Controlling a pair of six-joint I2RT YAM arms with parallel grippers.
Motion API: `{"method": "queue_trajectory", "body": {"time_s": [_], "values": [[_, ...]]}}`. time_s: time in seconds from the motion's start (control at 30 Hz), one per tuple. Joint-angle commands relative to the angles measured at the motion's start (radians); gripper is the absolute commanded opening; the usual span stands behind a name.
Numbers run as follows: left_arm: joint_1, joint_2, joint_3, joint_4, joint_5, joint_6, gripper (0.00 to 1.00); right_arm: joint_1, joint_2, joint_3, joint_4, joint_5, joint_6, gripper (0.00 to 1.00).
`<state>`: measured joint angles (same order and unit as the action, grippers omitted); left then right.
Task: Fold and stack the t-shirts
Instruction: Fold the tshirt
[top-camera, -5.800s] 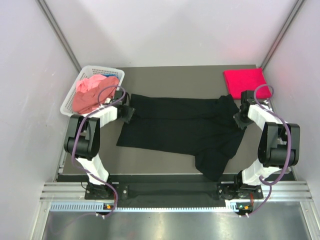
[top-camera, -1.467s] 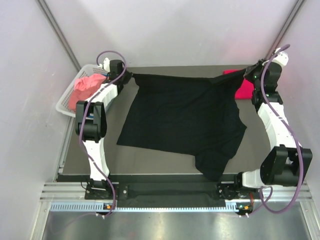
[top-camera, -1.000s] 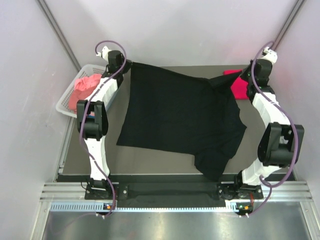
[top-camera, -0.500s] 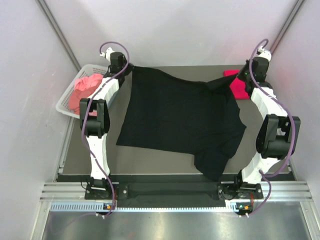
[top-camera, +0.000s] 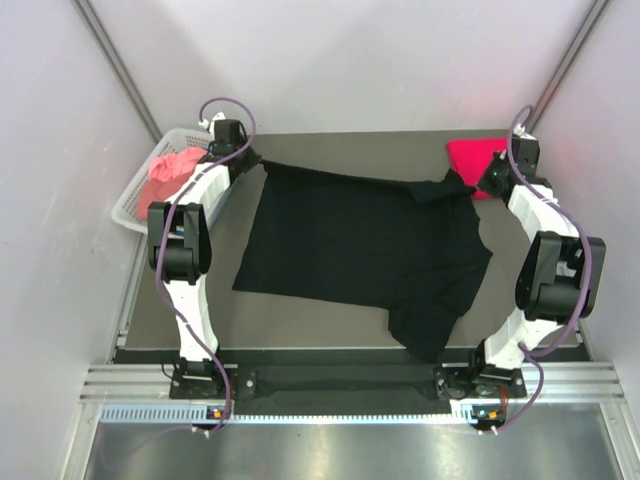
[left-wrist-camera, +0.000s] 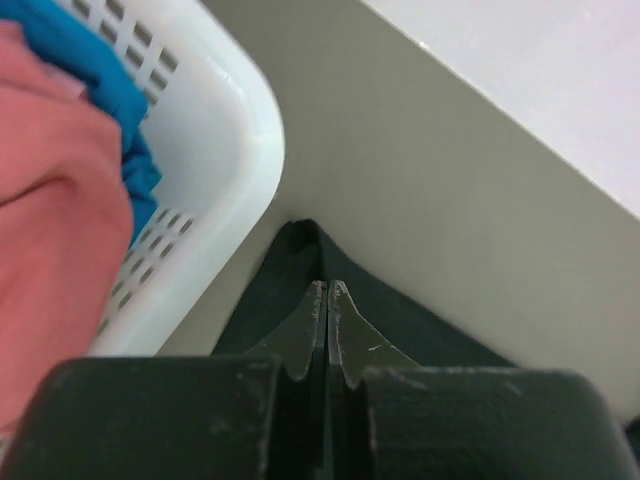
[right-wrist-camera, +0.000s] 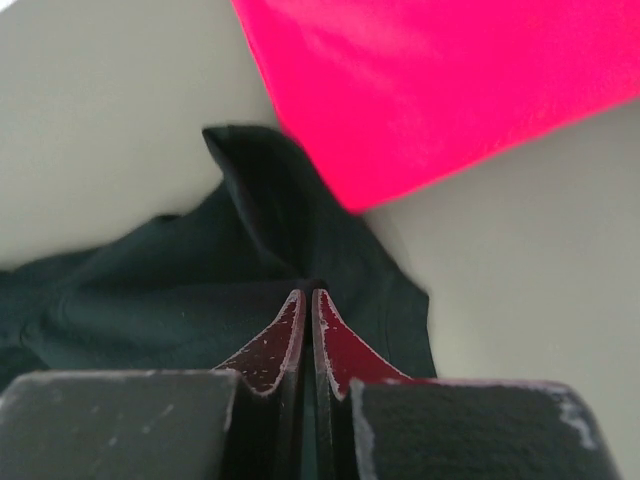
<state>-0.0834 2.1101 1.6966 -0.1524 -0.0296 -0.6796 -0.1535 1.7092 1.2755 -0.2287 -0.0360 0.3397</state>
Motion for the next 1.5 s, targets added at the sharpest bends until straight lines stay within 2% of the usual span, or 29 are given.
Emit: {"method": "queue_trajectory", "body": {"time_s": [0.0,0.4,0.67,1.07,1.47], "values": [[0.007,-0.084,-0.026,-0.044,0.003,0.048,0.00,-0.021,-0.088,-0.008,-0.069,-0.007,-0.022,0.00],[0.004,-0.182,-0.193,-0.127,-0.004,0.072,0.00,-0.061,-0.118,-0.152,-0.104,-0.007,-0.019,0.00],[-0.006,-0.151,-0.199,-0.234,-0.004,0.097,0.00,-0.061,-0.115,-0.202,-0.104,0.008,-0.007,0.00],[-0.024,-0.150,-0.230,-0.265,-0.059,0.114,0.00,-0.061,-0.094,-0.243,-0.089,0.012,0.013,0.00],[-0.030,-0.154,-0.230,-0.300,-0.112,0.120,0.00,-0.061,-0.151,-0.248,-0.138,-0.028,0.068,0.00]]}}
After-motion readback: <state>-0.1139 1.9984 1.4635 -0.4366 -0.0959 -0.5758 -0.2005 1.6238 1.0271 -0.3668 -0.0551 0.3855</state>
